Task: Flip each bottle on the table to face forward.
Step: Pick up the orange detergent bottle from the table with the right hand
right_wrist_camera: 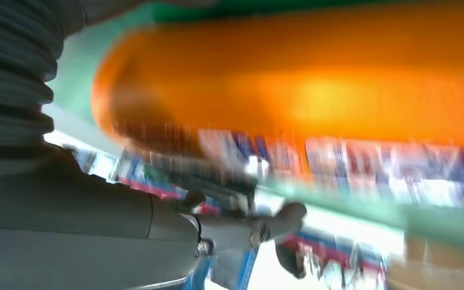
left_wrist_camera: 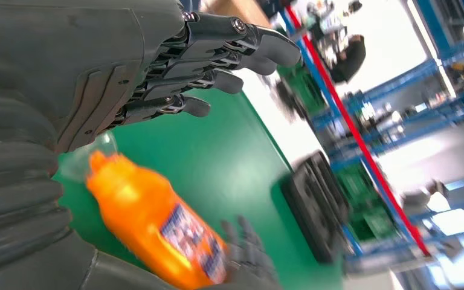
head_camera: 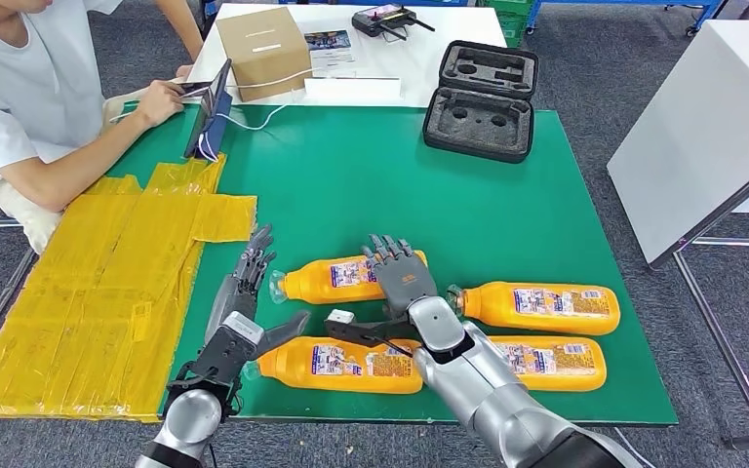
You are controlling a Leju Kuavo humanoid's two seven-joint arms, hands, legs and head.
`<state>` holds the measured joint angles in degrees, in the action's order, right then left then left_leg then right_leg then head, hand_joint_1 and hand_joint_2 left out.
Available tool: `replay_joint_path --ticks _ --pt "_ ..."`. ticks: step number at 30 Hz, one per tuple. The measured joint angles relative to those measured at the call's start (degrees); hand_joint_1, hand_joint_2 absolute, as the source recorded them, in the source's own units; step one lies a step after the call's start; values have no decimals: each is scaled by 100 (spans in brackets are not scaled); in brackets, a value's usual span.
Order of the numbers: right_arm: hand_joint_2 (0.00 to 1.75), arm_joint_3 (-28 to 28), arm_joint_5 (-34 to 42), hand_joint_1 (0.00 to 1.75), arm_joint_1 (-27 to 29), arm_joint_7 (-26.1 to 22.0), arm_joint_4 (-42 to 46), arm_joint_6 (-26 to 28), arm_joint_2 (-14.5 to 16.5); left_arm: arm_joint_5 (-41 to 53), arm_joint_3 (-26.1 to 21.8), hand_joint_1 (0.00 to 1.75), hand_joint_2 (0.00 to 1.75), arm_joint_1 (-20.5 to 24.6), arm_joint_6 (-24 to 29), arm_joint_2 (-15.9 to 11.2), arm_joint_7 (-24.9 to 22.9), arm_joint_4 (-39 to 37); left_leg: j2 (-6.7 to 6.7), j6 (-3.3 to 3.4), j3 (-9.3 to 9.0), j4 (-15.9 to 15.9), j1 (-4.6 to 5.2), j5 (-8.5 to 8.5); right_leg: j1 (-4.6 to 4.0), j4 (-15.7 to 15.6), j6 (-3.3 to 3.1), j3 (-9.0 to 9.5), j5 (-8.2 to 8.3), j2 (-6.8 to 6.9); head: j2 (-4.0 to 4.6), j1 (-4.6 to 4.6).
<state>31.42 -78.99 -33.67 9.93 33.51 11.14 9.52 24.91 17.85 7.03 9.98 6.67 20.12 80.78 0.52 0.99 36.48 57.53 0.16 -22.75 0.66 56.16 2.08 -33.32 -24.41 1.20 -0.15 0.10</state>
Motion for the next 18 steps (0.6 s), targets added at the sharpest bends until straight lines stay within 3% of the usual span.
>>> replay_joint_path --ticks 3,18 --pt "175 -113 169 168 -248 -27 -406 -463 -37 -135 96 0 175 208 -74 65 101 -254 4 1 -4 0 0 1 0 0 0 9 0 3 0 2" --pt "175 -193 32 171 -615 90 -1040 -441 -67 -327 260 0 175 399 -47 126 150 -565 -2 5 -23 0 7 4 7 -1 2 25 2 0 0 0"
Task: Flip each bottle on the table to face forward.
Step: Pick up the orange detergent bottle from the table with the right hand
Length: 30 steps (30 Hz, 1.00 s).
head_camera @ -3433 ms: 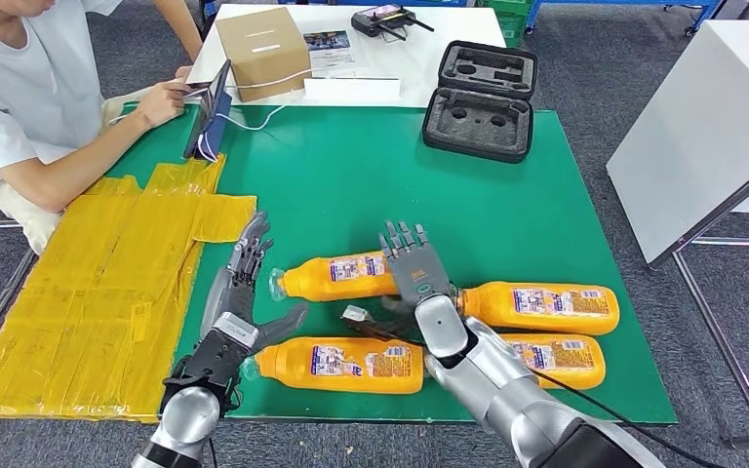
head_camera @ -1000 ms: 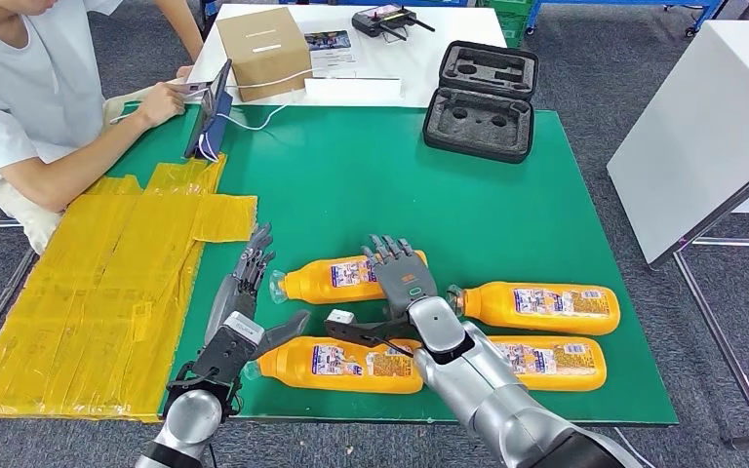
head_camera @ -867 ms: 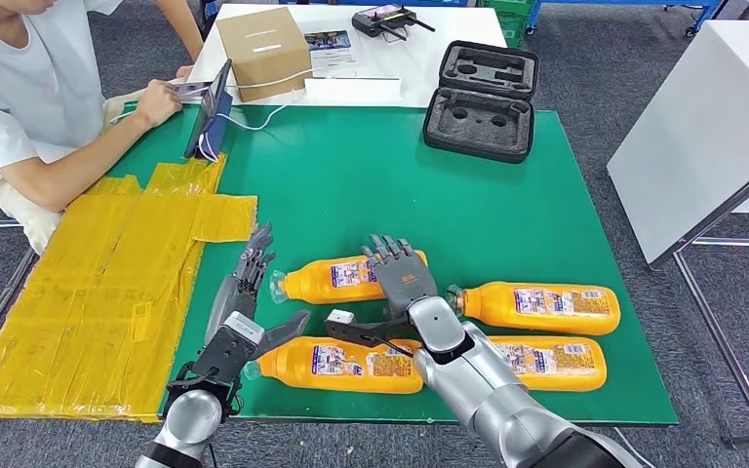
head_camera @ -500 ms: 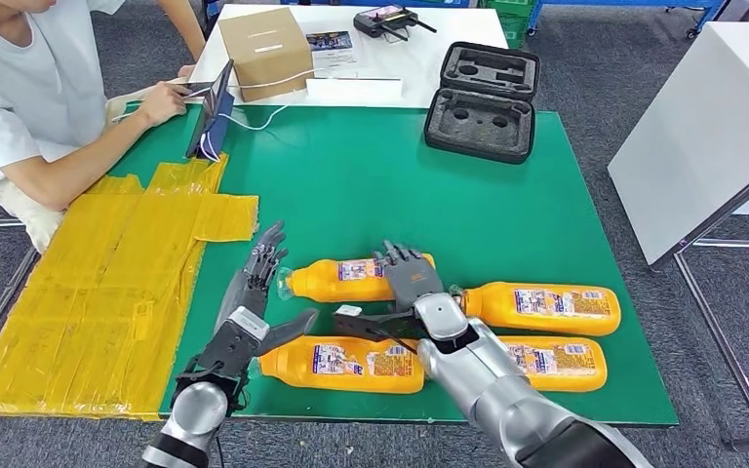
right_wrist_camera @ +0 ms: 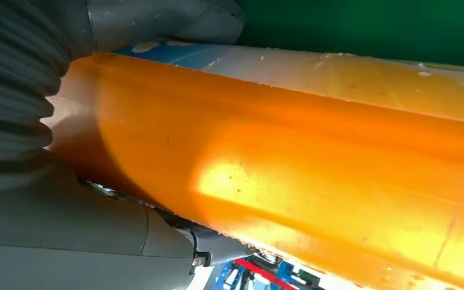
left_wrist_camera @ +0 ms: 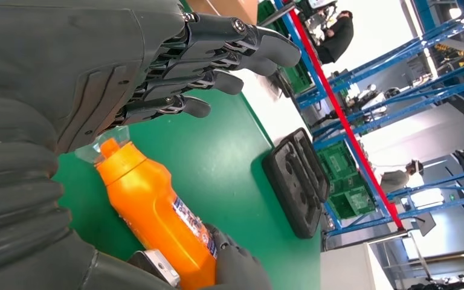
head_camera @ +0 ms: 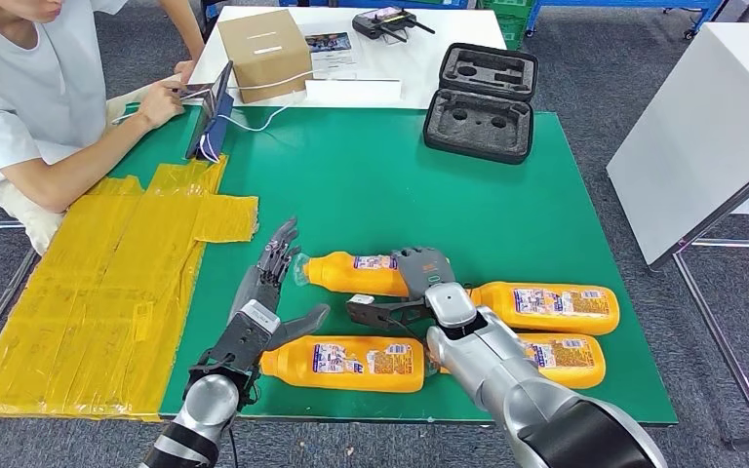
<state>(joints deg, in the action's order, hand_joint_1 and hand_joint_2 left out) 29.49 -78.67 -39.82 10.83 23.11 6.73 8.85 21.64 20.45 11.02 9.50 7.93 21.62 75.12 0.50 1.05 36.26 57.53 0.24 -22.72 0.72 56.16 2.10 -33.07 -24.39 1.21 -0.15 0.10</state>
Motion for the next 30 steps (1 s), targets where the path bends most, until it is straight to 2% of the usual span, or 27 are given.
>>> replay_joint_path --ticks 9,14,16,21,30 --pt "175 0 -14 168 -21 11 -45 0 0 -2 1 0 175 1 -7 0 0 -22 1 1 -2 0 1 0 1 -1 0 3 0 0 0 0" --pt "175 0 -101 175 -19 93 -60 63 3 -15 1 0 175 0 -39 -2 0 -24 1 0 -5 0 0 0 0 0 0 5 0 0 0 0" --pt "175 -2 -87 175 5 112 -60 317 5 -20 1 0 175 -4 -50 -3 -1 -24 1 0 -5 0 0 0 0 0 0 6 0 0 0 0" --pt "175 -199 204 175 217 -64 -15 1491 -19 -8 -1 0 175 -96 -37 -24 -37 22 2 1 2 0 2 0 1 1 2 3 1 0 0 1" --pt "175 -373 250 175 326 -113 37 1650 -28 -2 -3 0 175 -165 -9 -42 -50 77 1 1 9 0 2 0 1 1 3 -7 2 0 0 0"
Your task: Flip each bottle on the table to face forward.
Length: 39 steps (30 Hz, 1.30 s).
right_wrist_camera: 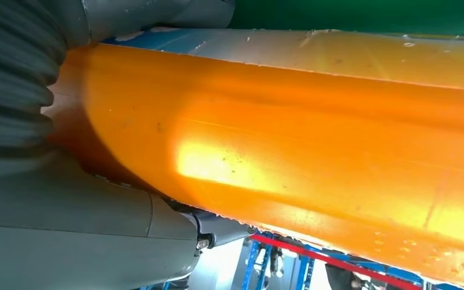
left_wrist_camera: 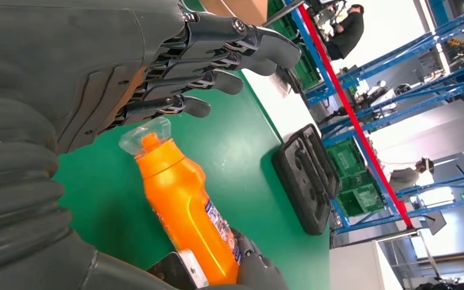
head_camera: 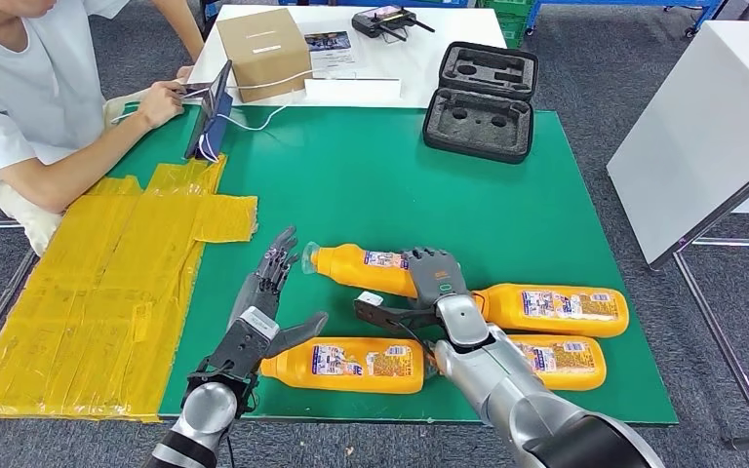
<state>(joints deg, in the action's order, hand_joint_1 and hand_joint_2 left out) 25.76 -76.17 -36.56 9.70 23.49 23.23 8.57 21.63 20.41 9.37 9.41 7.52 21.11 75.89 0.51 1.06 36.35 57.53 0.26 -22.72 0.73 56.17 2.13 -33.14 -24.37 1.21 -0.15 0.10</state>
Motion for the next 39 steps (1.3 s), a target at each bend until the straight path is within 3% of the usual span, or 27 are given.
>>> replay_joint_path --ticks 5,7,10,13,16,25,34,36,39 --pt "175 -52 11 175 17 -10 6 28 0 2 0 0 175 -7 4 -1 -1 3 0 0 1 0 0 0 0 0 0 0 0 0 0 1" --pt "175 -90 124 175 62 -116 70 273 -2 28 0 0 175 -19 18 -6 -11 22 1 0 2 0 0 0 0 0 0 0 0 0 0 1" --pt "175 -287 689 175 235 -629 421 908 -4 104 -1 0 175 -83 57 -29 -33 117 1 0 3 0 0 0 1 0 0 0 0 0 0 -1" --pt "175 -589 1544 175 526 -1240 1136 1105 -7 187 -6 0 175 -179 87 -63 -43 237 3 0 5 0 0 0 1 -1 0 -2 -1 1 0 0" --pt "175 -827 2286 175 886 -1617 2030 968 -16 264 -17 0 175 -249 131 -96 -45 323 4 0 10 0 0 -1 0 -1 0 -7 -1 1 0 0" --pt "175 -1061 3428 175 1792 -2222 4212 813 -44 425 -40 0 175 -429 175 -173 -105 570 2 0 13 -1 0 -1 0 -1 0 -9 -1 1 0 1" --pt "175 -1065 3494 175 2107 -2326 5018 996 -39 462 -44 0 175 -505 174 -188 -132 669 2 0 12 -1 0 -1 0 -2 -1 -10 -2 1 0 1" --pt "175 -1055 3824 175 2157 -2464 5129 729 -38 462 -44 0 175 -513 173 -191 -139 671 2 0 12 -1 0 -1 0 -1 -1 -8 -2 1 0 1" --pt "175 -943 4632 175 2303 -2745 5374 -197 -34 462 -44 0 175 -518 173 -204 -144 673 1 0 12 -1 0 -1 0 -1 -1 -9 -2 1 0 0"
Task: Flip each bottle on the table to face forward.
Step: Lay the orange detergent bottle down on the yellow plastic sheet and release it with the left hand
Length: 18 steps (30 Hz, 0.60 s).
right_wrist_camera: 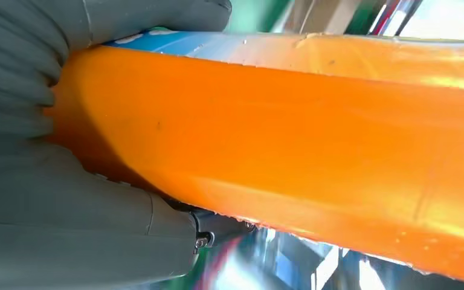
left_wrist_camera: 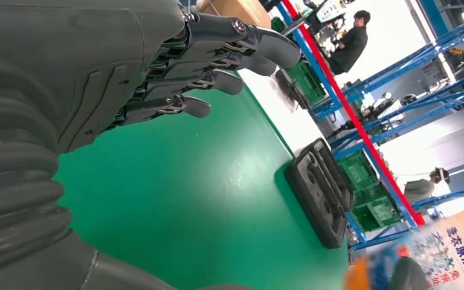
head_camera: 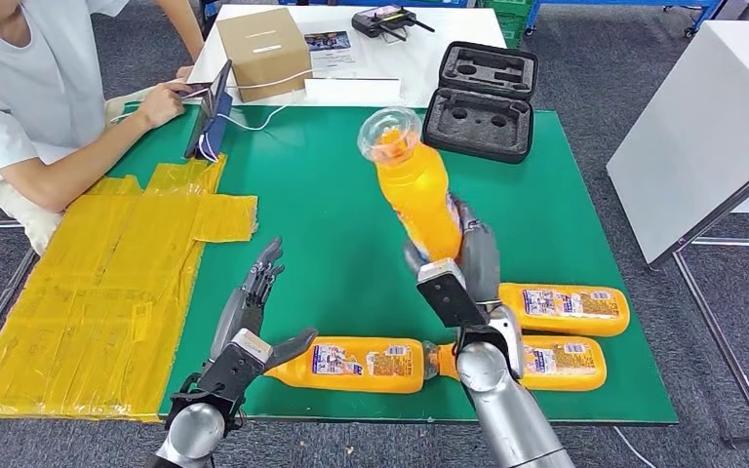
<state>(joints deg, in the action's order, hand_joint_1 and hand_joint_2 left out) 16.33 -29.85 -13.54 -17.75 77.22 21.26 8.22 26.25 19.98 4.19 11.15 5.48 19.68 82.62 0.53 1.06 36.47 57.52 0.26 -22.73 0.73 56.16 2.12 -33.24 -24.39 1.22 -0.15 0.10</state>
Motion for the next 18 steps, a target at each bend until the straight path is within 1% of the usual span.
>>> replay_joint_path --ticks 2,8,13,18 --pt "175 87 174 175 86 -63 115 -239 9 0 -1 0 175 0 0 -7 -1 3 3 0 1 0 0 0 0 0 0 -1 -1 1 0 0" --pt "175 176 279 175 159 -90 264 -343 13 0 -2 0 175 0 0 -19 -1 8 1 -2 1 -1 0 -2 0 -1 -1 -2 -2 0 0 1" --pt "175 245 442 175 179 -116 292 -595 13 0 -2 0 175 0 -1 -24 -1 8 2 -2 1 -1 0 -1 0 -1 -1 -1 -2 0 0 1" --pt "175 323 459 175 203 -118 293 -628 13 0 -2 0 175 0 -1 -31 -1 10 2 -2 1 -1 0 -1 0 0 -1 -1 -2 0 0 0"
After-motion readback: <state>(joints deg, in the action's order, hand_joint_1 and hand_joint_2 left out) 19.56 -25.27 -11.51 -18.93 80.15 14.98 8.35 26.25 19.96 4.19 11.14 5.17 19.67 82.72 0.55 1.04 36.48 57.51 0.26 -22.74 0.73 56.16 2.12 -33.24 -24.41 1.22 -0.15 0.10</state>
